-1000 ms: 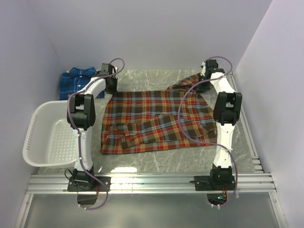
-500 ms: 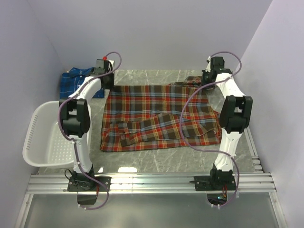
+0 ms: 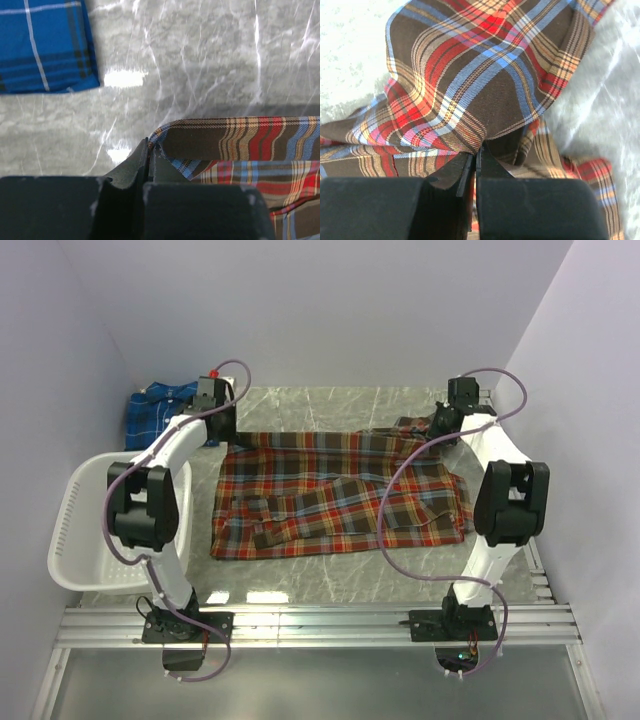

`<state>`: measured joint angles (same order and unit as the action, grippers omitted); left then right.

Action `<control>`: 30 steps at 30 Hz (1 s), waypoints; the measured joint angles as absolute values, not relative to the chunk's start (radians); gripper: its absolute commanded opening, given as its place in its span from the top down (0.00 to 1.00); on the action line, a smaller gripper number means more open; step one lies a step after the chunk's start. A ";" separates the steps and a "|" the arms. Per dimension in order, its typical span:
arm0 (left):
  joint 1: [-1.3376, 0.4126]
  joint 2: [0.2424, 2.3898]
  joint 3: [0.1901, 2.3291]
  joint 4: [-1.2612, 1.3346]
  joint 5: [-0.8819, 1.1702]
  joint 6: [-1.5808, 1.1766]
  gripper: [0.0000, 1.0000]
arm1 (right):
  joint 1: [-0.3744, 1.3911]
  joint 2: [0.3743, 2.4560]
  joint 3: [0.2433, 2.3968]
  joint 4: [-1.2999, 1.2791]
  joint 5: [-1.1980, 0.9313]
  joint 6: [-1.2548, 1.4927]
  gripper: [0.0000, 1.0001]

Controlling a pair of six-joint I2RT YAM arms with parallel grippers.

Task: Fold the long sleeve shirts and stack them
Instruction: Fold the shirt

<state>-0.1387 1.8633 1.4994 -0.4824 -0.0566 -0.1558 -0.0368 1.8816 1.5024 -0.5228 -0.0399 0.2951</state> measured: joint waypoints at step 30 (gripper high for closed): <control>-0.279 1.599 1.187 -0.505 -0.261 -0.208 1.00 | -0.030 1.584 1.142 -0.561 0.149 0.541 1.00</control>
<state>-0.2787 1.5986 1.1873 -0.5049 -0.2611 -0.2081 -0.0303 1.5841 1.1416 -0.5606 0.1493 0.5411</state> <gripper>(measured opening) 0.024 0.035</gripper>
